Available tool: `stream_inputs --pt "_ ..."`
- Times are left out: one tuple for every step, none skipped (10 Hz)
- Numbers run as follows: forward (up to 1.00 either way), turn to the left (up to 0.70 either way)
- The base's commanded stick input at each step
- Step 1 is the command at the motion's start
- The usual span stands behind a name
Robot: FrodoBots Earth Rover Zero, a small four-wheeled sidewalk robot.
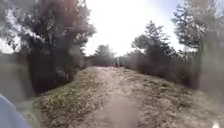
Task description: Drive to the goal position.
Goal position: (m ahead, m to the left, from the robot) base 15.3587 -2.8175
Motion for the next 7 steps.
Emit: stream_inputs --pt "1.0 0.27" --pt "1.0 0.27" --pt "1.0 0.27" --pt "1.0 0.27" --pt "1.0 0.27" --pt "1.0 0.03" --pt "1.0 0.0"
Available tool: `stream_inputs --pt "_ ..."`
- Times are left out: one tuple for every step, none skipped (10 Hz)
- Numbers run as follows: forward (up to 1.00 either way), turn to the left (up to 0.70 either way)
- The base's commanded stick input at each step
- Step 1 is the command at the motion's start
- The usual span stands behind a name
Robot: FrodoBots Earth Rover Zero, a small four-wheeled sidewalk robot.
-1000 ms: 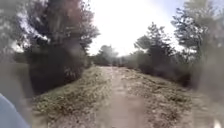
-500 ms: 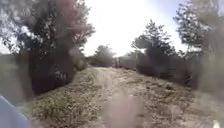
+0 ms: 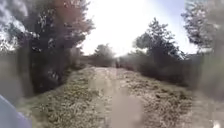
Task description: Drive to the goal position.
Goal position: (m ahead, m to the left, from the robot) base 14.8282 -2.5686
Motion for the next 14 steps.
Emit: stream_inputs --pt "1.0 0.0" --pt "1.0 0.0" --pt "1.0 0.0" --pt "1.0 0.0" --pt "1.0 0.23" --pt "1.0 0.27" --pt "1.0 0.07" --pt "1.0 0.0" --pt "1.0 0.0" --pt "1.0 0.0" --pt "1.0 0.0" --pt "1.0 0.0" --pt "1.0 0.0" --pt "1.0 0.0"
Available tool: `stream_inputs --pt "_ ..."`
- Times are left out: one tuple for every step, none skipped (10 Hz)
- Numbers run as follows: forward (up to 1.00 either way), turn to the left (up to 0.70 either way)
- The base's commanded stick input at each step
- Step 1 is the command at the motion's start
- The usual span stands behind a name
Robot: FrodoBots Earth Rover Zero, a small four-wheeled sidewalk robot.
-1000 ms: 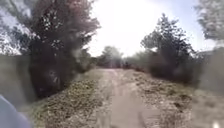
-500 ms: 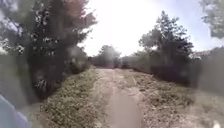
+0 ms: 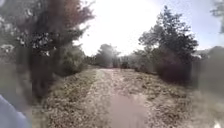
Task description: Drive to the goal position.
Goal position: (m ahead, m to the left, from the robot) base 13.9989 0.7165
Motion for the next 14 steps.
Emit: stream_inputs --pt "1.0 0.0" --pt "1.0 0.0" --pt "1.0 0.0" --pt "1.0 0.0" --pt "1.0 0.0" --pt "1.0 0.0" --pt "1.0 0.0" --pt "1.0 0.0" --pt "1.0 0.06" --pt "1.0 0.27" --pt "1.0 0.25" --pt "1.0 0.04" --pt "1.0 0.0" --pt "1.0 0.0"
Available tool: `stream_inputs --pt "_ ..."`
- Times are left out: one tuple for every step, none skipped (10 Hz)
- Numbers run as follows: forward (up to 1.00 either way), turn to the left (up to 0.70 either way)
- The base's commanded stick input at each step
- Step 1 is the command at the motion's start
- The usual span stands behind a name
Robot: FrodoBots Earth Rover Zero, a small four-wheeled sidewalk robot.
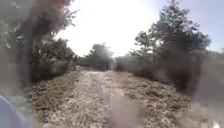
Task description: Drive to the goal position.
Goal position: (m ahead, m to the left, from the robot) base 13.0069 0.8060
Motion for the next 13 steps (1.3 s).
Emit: stream_inputs --pt "1.0 0.0" --pt "1.0 0.0" --pt "1.0 0.0" --pt "1.0 0.17" --pt "1.0 0.27" --pt "1.0 0.27" --pt "1.0 0.27" --pt "1.0 0.27" --pt "1.0 0.0" --pt "1.0 0.0" --pt "1.0 0.01" --pt "1.0 0.13" --pt "1.0 0.24"
